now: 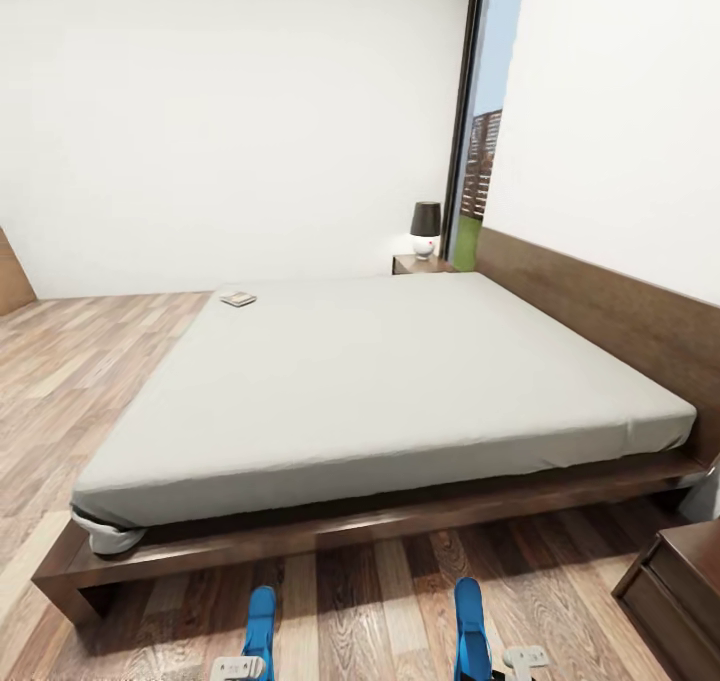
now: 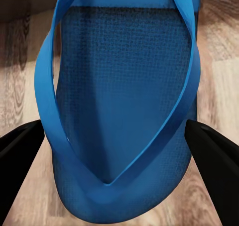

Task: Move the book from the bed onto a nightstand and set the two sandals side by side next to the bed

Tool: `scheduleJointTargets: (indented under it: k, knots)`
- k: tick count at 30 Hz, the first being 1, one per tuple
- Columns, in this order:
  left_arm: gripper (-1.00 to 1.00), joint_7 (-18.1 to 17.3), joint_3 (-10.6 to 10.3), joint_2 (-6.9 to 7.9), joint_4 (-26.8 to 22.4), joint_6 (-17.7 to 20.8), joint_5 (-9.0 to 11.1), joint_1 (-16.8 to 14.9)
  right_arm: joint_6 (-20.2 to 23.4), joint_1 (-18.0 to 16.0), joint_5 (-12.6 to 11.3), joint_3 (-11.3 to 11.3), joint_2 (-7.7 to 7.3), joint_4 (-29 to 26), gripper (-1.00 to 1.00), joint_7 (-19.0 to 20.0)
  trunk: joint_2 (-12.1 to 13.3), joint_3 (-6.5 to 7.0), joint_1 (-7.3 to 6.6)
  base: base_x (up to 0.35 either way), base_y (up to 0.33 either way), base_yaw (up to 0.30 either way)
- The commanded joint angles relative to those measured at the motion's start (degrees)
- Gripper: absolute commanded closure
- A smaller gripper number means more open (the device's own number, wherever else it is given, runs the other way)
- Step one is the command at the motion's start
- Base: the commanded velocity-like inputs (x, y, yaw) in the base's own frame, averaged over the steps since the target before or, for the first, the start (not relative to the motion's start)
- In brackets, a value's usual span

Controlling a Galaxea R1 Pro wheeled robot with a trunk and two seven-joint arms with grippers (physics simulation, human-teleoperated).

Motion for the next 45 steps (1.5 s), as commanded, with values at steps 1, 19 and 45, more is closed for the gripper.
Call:
scheduleJointTargets:
  k: [1,19,45]
  knots:
    - [1.0,-0.1,-0.2,0.04,0.1,-0.1,0.5,0.0,-0.3,-0.1,-0.6,0.5,0.01,0.2,1.0,0.4,0.0,-0.05,-0.01,0.0,0.0,0.149]
    - [1.0,-0.1,-0.2,0.04,0.1,-0.1,0.5,-0.1,-0.3,-0.1,-0.6,0.5,-0.01,0.2,1.0,0.4,0.0,-0.05,-0.01,0.0,0.0,0.148]
    - [1.0,-0.1,-0.2,0.04,0.1,-0.1,0.5,0.0,-0.3,-0.1,-0.7,0.5,-0.02,0.2,1.0,0.4,0.0,-0.05,-0.01,0.0,0.0,0.065]
